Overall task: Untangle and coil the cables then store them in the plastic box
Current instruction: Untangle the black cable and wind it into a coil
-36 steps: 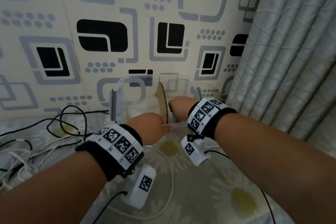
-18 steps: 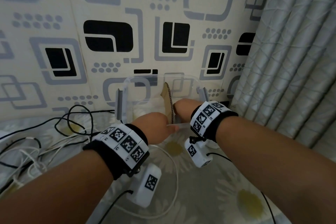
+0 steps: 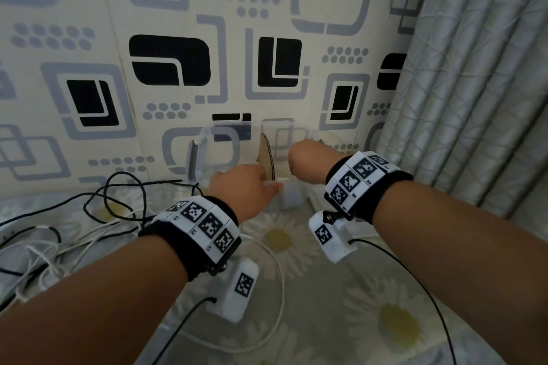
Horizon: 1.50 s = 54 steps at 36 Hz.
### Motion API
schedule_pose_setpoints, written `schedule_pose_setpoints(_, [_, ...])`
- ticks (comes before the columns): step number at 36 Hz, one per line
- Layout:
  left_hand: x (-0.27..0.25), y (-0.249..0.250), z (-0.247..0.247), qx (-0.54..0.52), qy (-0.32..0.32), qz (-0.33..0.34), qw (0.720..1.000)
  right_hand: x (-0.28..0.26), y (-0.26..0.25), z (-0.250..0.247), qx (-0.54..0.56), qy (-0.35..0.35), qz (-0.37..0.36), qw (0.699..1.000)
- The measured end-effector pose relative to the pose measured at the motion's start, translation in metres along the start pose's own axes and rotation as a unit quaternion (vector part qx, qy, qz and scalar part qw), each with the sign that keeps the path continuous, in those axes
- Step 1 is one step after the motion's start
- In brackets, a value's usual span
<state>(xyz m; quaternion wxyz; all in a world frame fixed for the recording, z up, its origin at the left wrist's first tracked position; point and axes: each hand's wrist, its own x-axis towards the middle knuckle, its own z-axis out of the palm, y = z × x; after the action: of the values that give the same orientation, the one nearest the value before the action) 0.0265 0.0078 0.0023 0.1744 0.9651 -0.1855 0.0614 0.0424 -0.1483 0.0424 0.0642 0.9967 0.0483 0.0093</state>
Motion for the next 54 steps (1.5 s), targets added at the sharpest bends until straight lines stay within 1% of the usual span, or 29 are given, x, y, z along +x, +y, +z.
schedule_pose_setpoints(2, [0.001,0.001,0.0,-0.004,0.001,-0.009,1.0,-0.002,0.003,0.001,0.024,0.021,-0.004,0.999])
schedule_pose_setpoints(6, [0.004,0.004,-0.003,0.004,0.015,-0.015,1.0,-0.005,0.008,0.007,0.05,0.075,0.013,0.996])
schedule_pose_setpoints(11, [0.009,0.006,-0.005,0.019,0.023,-0.02,0.999,-0.007,0.014,0.015,0.099,0.137,0.008,0.986])
schedule_pose_setpoints(17, [0.016,0.007,-0.006,0.003,0.032,-0.024,0.999,-0.008,0.018,0.02,0.152,0.136,0.006,0.979])
schedule_pose_setpoints(20, [0.016,0.007,-0.006,-0.003,0.036,-0.024,0.999,-0.01,0.016,0.017,0.153,0.134,0.012,0.979])
schedule_pose_setpoints(22, [0.016,0.006,-0.004,-0.008,0.053,-0.02,0.998,-0.01,0.015,0.016,0.152,0.136,0.012,0.979])
schedule_pose_setpoints(26, [0.018,0.0,0.0,-0.066,0.11,0.014,0.992,-0.008,0.016,0.017,0.17,0.135,0.02,0.976])
schedule_pose_setpoints(29, [0.018,-0.004,-0.001,-0.108,0.137,0.046,0.984,-0.01,0.015,0.017,0.185,0.14,0.021,0.973])
schedule_pose_setpoints(33, [0.014,-0.007,-0.006,-0.109,0.157,0.067,0.979,-0.012,0.01,0.015,0.207,0.155,0.017,0.966])
schedule_pose_setpoints(35, [0.012,-0.009,-0.01,-0.123,0.154,0.077,0.977,-0.013,0.005,0.011,0.214,0.174,0.015,0.961])
schedule_pose_setpoints(39, [0.005,-0.016,-0.028,-0.148,0.158,0.071,0.974,-0.014,-0.011,0.0,0.25,0.209,-0.001,0.945])
schedule_pose_setpoints(44, [-0.003,-0.036,-0.054,-0.178,0.155,0.054,0.97,-0.014,-0.037,-0.016,0.301,0.225,-0.035,0.926])
schedule_pose_setpoints(47, [-0.011,-0.051,-0.068,-0.17,0.163,0.037,0.971,-0.015,-0.055,-0.022,0.307,0.231,-0.049,0.922])
schedule_pose_setpoints(52, [-0.029,-0.076,-0.086,-0.18,0.155,0.014,0.971,-0.021,-0.086,-0.026,0.319,0.234,-0.078,0.915])
schedule_pose_setpoints(54, [-0.037,-0.087,-0.09,-0.178,0.155,0.006,0.972,-0.024,-0.097,-0.025,0.334,0.226,-0.084,0.911])
